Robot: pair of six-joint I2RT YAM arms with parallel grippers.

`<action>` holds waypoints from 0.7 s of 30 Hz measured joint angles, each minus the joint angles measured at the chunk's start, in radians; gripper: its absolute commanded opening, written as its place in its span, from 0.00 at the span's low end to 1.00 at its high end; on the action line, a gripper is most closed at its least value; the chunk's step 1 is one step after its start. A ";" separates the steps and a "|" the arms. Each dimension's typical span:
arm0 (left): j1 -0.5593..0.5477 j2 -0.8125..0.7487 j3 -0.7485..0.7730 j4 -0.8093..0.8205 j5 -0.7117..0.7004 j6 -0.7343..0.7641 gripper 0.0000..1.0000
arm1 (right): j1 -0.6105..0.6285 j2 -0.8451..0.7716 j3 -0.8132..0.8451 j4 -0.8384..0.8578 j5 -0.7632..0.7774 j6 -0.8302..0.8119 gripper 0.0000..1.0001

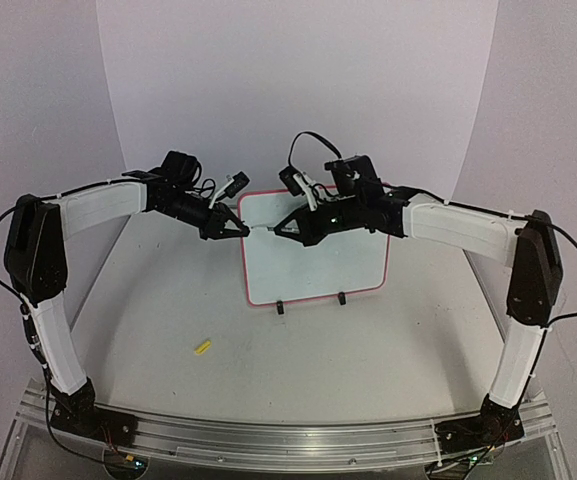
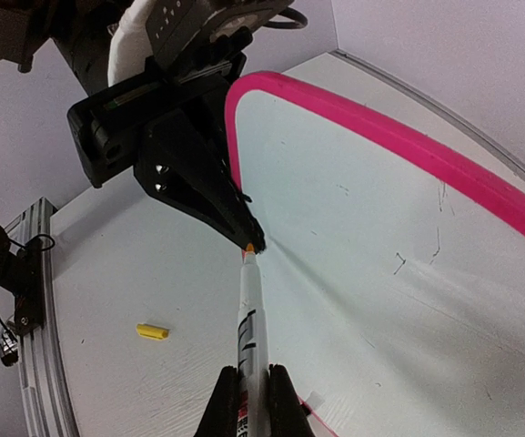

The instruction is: Write a sentence on the whiteboard

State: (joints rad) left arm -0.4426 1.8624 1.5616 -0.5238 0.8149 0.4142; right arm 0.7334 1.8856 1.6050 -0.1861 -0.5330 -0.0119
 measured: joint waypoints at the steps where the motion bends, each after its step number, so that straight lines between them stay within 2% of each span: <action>1: -0.001 0.000 0.000 0.000 -0.001 0.001 0.00 | 0.000 0.003 0.004 -0.001 0.002 0.000 0.00; 21: -0.004 -0.001 0.000 -0.001 -0.007 0.002 0.00 | 0.009 0.033 0.022 -0.011 0.066 -0.003 0.00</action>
State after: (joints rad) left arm -0.4465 1.8614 1.5616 -0.5247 0.8078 0.4160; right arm 0.7425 1.9186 1.6272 -0.1967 -0.4673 -0.0151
